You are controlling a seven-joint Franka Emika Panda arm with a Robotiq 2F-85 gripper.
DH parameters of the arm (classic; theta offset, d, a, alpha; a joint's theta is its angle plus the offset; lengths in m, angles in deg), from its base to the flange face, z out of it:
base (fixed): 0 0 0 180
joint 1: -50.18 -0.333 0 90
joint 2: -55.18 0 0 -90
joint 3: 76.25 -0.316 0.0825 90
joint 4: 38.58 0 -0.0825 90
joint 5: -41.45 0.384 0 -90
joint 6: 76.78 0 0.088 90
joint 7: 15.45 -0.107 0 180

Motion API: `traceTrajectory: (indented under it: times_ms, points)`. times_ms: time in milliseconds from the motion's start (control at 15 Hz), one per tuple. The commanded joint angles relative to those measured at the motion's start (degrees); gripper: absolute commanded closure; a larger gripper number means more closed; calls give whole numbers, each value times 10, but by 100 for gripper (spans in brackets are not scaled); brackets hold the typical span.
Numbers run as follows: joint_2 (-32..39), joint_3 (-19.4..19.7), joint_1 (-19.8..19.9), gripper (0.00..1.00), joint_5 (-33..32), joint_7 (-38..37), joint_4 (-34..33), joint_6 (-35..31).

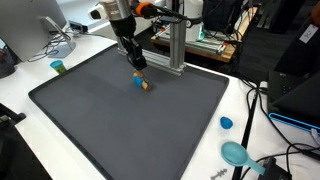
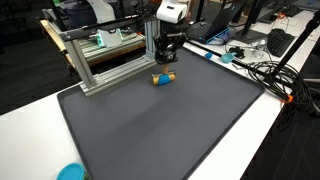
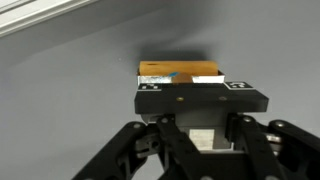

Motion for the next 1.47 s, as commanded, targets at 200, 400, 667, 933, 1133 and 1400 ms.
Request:
traceTrajectory:
  times_ms: [200,400,667,933,1133,1400]
  points:
    - [-41,-11,0,78,4,4,3,-70]
    - [-40,-16,1,78,8,4,-9,-83]
    - [-25,-14,3,78,6,-3,-25,-80]
    - [19,-7,11,78,14,-16,-60,-86]
    - [54,0,13,78,14,-28,-83,-112]
    - [91,7,11,78,13,-36,-103,-75]
